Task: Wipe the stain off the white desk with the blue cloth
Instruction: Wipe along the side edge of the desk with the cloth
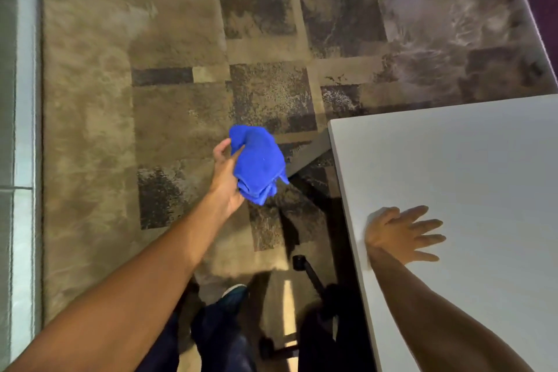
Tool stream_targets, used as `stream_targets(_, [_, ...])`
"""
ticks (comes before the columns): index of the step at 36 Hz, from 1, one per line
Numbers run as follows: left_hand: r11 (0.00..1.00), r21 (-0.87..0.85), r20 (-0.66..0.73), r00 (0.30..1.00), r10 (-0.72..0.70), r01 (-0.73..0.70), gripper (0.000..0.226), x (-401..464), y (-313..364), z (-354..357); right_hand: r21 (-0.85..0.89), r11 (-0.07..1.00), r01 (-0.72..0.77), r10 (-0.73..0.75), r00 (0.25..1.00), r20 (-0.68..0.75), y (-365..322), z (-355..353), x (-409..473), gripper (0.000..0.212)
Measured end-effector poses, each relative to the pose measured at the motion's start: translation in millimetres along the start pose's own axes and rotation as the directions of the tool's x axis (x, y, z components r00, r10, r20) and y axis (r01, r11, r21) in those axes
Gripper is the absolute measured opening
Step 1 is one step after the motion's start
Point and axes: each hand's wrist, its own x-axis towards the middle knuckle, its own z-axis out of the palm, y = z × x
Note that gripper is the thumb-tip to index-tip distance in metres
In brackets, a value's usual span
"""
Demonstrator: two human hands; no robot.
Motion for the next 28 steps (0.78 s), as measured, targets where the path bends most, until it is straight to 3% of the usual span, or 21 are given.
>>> stream_targets(4, [0.982, 0.162, 0.012, 0.996, 0.093, -0.093, 0.030, -12.5, 5.7, -9.6, 0.118, 0.993, 0.006, 0.009, 0.992, -0.128, -10.9, -4.1, -16.6, 0.068])
stream_targets(5, [0.978, 0.189, 0.013, 0.996, 0.083, -0.084, 0.031, -12.9, 6.9, -12.5, 0.121, 0.993, 0.003, 0.009, 0.995, -0.104, -12.0, -4.5, -19.0, 0.068])
stream_targets(8, [0.957, 0.288, 0.064, 0.996, -0.062, 0.041, 0.028, -14.5, 13.9, -18.8, 0.127, 0.992, 0.016, -0.002, 0.994, -0.111, -9.9, -2.2, -16.0, 0.069])
stream_targets(11, [0.914, 0.391, 0.099, 0.982, -0.162, 0.112, 0.045, -10.9, 19.7, -24.7, 0.059, 0.998, -0.025, 0.031, 0.994, -0.101, -9.6, 0.1, -15.2, 0.071])
stream_targets(19, [0.881, 0.354, 0.199, 0.894, -0.400, 0.315, 0.054, 12.5, 19.5, -12.3, -0.018, 0.999, -0.033, 0.029, 0.985, -0.168, -11.4, -4.5, -21.0, 0.067])
stream_targets(25, [0.732, 0.551, 0.155, 0.812, -0.562, 0.402, 0.021, 27.1, 18.4, 2.2, 0.018, 0.997, -0.070, 0.073, 0.965, -0.254, -29.0, -19.0, -14.7, 0.056])
stream_targets(28, [0.701, 0.559, 0.085, 0.811, -0.579, 0.443, 0.021, 40.8, 22.6, 4.3, -0.032, 0.995, 0.094, -0.099, 0.940, -0.325, -38.3, -32.3, -2.4, 0.064])
